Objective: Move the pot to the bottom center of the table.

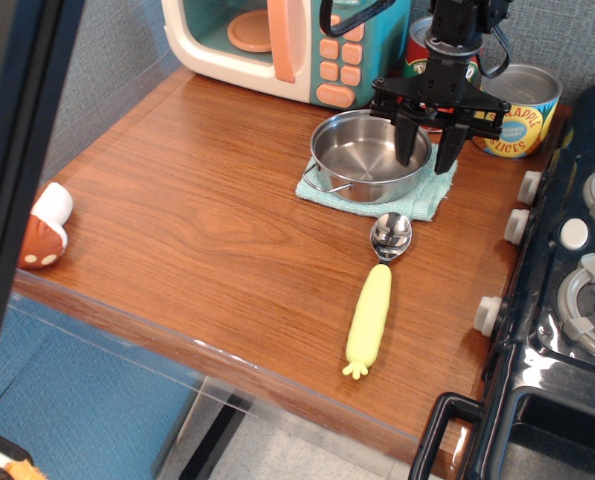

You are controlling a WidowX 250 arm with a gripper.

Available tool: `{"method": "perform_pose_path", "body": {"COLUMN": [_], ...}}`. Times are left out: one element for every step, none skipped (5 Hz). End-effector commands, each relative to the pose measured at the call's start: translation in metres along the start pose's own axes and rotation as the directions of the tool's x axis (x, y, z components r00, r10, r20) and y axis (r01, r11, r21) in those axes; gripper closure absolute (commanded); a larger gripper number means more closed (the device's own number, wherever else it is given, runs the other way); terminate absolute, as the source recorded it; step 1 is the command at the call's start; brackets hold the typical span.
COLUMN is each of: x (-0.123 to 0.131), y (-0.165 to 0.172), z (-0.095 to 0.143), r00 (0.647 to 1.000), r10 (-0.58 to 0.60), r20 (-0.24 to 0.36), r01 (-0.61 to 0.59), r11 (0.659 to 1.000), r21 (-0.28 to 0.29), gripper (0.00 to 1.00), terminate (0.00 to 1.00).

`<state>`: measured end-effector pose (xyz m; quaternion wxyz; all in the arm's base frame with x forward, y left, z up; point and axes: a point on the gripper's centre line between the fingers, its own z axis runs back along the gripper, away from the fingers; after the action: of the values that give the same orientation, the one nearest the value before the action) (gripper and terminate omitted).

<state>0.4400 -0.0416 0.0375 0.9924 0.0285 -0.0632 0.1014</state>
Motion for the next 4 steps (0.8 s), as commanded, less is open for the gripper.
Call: {"method": "perform_pose_path", "body": {"x": [0.002, 0.010, -0.007, -0.040], "y": [0.001, 0.011, 0.036, 0.062], "z": [0.020, 0.057, 0.108, 0.126], "r00": [0.999, 0.993, 0.973, 0.977], "r10": [-0.004, 0.033, 0.084, 0.103], "r20": [0.040, 0.117, 0.217, 0.185], "r01": [0.005, -0.025, -0.059, -0.084], "r11": [1.000, 0.998, 0.991, 0.990], "r21": [-0.019, -0.063, -0.118, -0.110], "gripper": [1.00, 1.00, 1.00, 1.00], "terminate": [0.00, 0.00, 0.00, 0.00]}}
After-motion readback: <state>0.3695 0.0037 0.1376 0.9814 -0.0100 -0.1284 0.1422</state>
